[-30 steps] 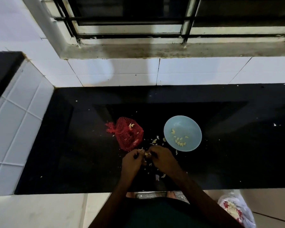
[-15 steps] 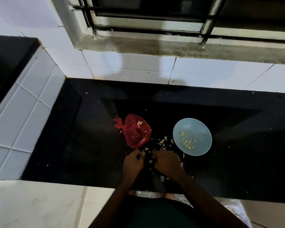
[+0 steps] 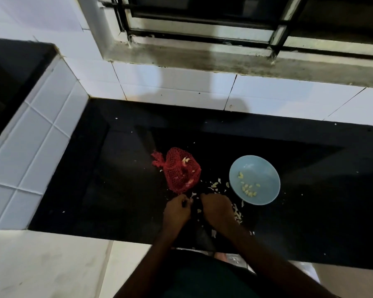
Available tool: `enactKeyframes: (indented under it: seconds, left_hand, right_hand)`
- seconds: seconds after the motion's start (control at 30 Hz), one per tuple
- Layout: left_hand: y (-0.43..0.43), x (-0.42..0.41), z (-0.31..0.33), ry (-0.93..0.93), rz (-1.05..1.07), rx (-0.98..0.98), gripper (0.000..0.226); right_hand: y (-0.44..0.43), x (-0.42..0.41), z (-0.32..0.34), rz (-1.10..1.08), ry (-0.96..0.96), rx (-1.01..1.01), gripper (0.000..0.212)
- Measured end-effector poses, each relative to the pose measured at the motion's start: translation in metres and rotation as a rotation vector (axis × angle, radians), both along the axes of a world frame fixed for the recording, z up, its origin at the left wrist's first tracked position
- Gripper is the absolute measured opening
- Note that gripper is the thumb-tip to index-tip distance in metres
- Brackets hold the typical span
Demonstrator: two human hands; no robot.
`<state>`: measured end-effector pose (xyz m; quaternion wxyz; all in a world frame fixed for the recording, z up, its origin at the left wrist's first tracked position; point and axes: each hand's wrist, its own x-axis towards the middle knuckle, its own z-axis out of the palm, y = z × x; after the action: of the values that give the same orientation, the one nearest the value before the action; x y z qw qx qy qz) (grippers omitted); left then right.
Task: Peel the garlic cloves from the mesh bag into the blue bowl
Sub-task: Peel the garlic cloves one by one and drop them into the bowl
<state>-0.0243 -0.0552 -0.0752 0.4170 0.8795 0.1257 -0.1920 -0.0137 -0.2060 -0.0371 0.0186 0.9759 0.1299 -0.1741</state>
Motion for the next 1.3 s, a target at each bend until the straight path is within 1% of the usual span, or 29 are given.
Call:
enactKeyframes:
  seconds: [0.1,0.23,0.33,0.43,0.5,0.57,0.6,0.67,0.7,0.73,0.77,0.83,0.9,0.97,1.0,1.03,1.07,1.1,1.13,1.2,1.3]
  left_hand:
    - [0.000,-0.001,-0.001,0.007,0.015,-0.006,0.025]
    - [-0.002,-0.001,0.002,-0.025,0.055,-0.013,0.024]
    - [-0.004,-0.001,0.002,-0.060,0.077,-0.033,0.023]
    - [-0.004,-0.004,0.001,-0.089,0.094,-0.083,0.024]
    - [-0.006,-0.007,0.003,-0.123,0.085,-0.116,0.021]
    - [-0.007,-0.008,0.011,-0.153,0.069,-0.153,0.011]
    - [-0.008,-0.008,0.014,-0.180,0.052,-0.202,0.016]
    - [-0.013,-0.010,0.023,-0.194,0.006,-0.373,0.030]
    - [-0.017,-0.012,0.028,-0.183,-0.011,-0.450,0.034]
    - [-0.022,-0.014,0.031,-0.183,-0.008,-0.516,0.034]
    - [-0.026,-0.017,0.035,-0.188,0.015,-0.551,0.032]
    - [-0.036,-0.020,0.046,-0.204,0.091,-0.597,0.025]
    - [-0.042,-0.019,0.053,-0.226,0.139,-0.627,0.021]
    - [-0.045,-0.020,0.061,-0.246,0.169,-0.680,0.017]
    - [-0.046,-0.021,0.065,-0.262,0.169,-0.688,0.016]
    - [-0.045,-0.021,0.067,-0.281,0.161,-0.670,0.014]
    - [-0.044,-0.021,0.068,-0.297,0.145,-0.645,0.012]
    - [-0.044,-0.021,0.069,-0.303,0.124,-0.604,0.011]
    - [-0.044,-0.021,0.070,-0.305,0.108,-0.561,0.010]
    - [-0.042,-0.020,0.070,-0.318,0.076,-0.482,0.011]
    - [-0.041,-0.020,0.073,-0.348,0.016,-0.413,0.014]
  right_hand:
    - [0.012,0.016,0.016,0.153,0.027,-0.200,0.022]
    - [0.023,0.022,0.023,0.231,0.061,-0.281,0.024]
    - [0.022,0.024,0.025,0.208,0.029,-0.223,0.025]
    - [0.008,0.021,0.019,0.058,0.004,-0.077,0.023]
    - [-0.006,0.014,0.007,-0.083,-0.024,0.067,0.024]
    - [-0.017,0.006,-0.003,-0.327,0.053,0.297,0.029]
    - [-0.023,0.001,-0.004,-0.466,0.134,0.495,0.032]
    - [-0.030,-0.010,0.000,-0.712,0.227,0.987,0.042]
    - [-0.031,-0.014,0.001,-0.793,0.253,1.184,0.045]
    - [-0.030,-0.017,0.007,-0.870,0.297,1.321,0.045]
    - [-0.028,-0.020,0.015,-0.915,0.319,1.425,0.042]
    - [-0.029,-0.025,0.026,-0.933,0.354,1.525,0.035]
    - [-0.029,-0.026,0.032,-0.915,0.347,1.564,0.033]
    - [-0.032,-0.028,0.033,-0.853,0.342,1.612,0.034]
    - [-0.032,-0.030,0.036,-0.839,0.335,1.650,0.034]
    - [-0.033,-0.029,0.034,-0.801,0.292,1.645,0.033]
    - [-0.036,-0.030,0.035,-0.759,0.228,1.604,0.033]
    - [-0.040,-0.031,0.036,-0.690,0.125,1.531,0.032]
    - [-0.046,-0.031,0.033,-0.609,0.018,1.466,0.026]
    - [-0.051,-0.032,0.035,-0.496,-0.083,1.361,0.004]
    - [-0.055,-0.034,0.038,-0.504,-0.102,1.316,0.017]
